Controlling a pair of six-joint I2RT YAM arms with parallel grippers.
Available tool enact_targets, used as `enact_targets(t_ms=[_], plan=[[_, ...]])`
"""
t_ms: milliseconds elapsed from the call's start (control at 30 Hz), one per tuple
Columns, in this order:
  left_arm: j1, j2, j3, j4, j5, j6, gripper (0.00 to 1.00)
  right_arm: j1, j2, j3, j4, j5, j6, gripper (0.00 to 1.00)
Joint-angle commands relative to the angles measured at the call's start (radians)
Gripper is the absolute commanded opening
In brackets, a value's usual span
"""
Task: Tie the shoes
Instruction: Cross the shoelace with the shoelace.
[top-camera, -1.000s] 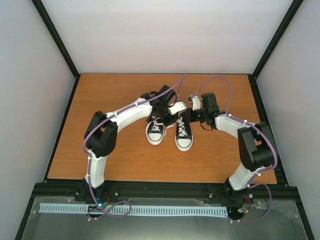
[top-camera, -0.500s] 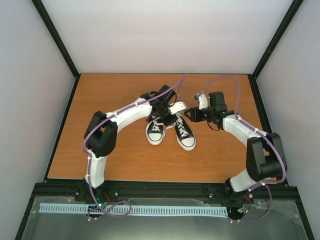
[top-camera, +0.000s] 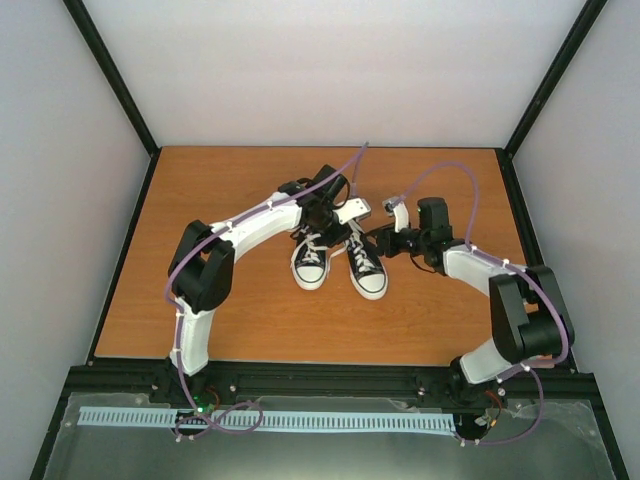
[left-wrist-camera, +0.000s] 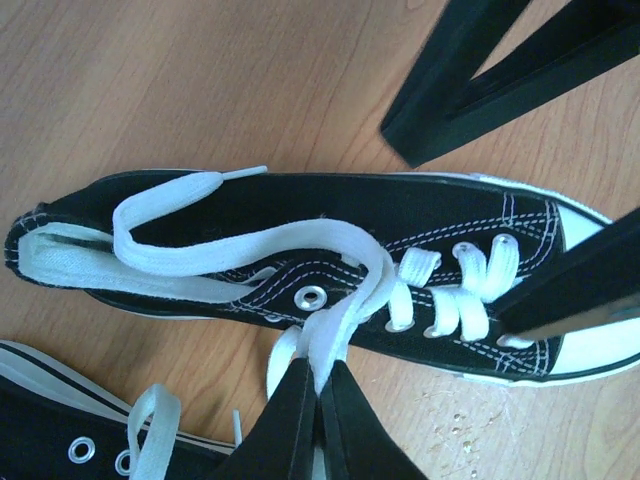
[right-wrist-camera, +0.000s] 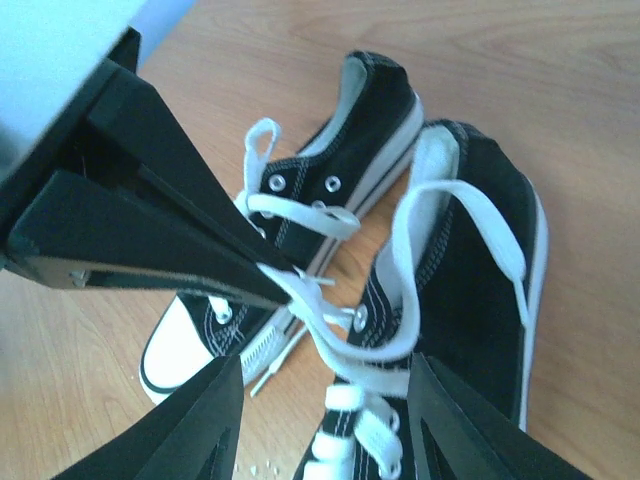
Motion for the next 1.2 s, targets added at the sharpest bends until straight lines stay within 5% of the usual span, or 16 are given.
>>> enact_targets(t_ms=[0,333,500,800,1167], plan=[[0.028,0.02,0.074,-0.008,0.04,0.014,0.04,0.005,0.093,0.054,0.178,-0.125,0.009,0.47],[0.038,0.032,0.081,-0.019,0.081,0.053,0.14,0.007,0.197,0.091,0.207,-0.198,0.009,0.44],[0.038,0.032,0.053,0.044,-0.036,0.058,0.17,0.005,0.24,0.115,0.208,-0.157,0.028,0.28],[0.025,0.059,0.063,0.05,-0.121,0.218,0.44,0.006,0.266,0.155,0.118,-0.11,0.022,0.18],[-0.004,0.086,0.118,-0.043,-0.053,0.413,0.48,0.006,0.328,0.216,0.038,-0.15,0.032,0.11]])
